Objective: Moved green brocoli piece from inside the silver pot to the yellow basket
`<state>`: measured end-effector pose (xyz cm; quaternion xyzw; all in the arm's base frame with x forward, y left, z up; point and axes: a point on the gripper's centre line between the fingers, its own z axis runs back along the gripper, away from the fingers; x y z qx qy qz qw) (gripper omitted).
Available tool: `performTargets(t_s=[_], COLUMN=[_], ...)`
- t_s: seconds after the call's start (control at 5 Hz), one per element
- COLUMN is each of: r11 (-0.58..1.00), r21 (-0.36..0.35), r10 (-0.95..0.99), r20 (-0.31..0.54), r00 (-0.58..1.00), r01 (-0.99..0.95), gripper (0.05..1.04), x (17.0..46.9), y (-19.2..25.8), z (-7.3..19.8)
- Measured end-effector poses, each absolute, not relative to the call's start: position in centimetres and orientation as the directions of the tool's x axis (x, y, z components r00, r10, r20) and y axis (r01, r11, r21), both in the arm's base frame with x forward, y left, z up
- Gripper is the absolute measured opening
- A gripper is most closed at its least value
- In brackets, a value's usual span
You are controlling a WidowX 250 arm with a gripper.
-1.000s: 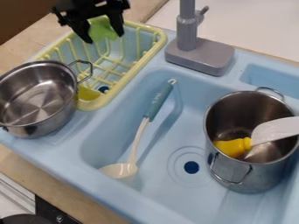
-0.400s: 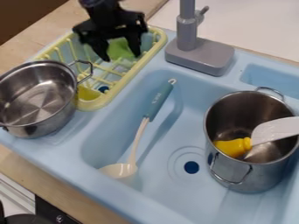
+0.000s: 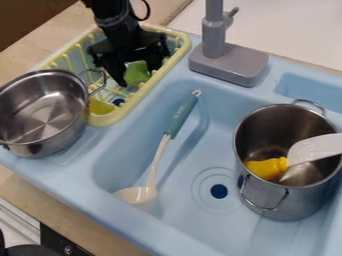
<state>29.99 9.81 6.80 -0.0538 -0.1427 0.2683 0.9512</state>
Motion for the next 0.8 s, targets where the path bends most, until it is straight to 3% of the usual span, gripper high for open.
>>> performTargets(t_s=[0.2, 0.4, 0.8], r11=[0.841, 0.834, 0.812], r21=[-0.182, -0.175, -0.173], r10=[0.539, 0.551, 0.584], r20=[0.214, 0.193, 0.232], r00=[0.815, 0.812, 0.778], r01=[-0.509, -0.524, -0.558], gripper=[0.999, 1.0, 1.0], x=[29.7, 29.2, 28.9], y=[9.7, 9.7, 10.8], z=[6.5, 6.7, 9.4])
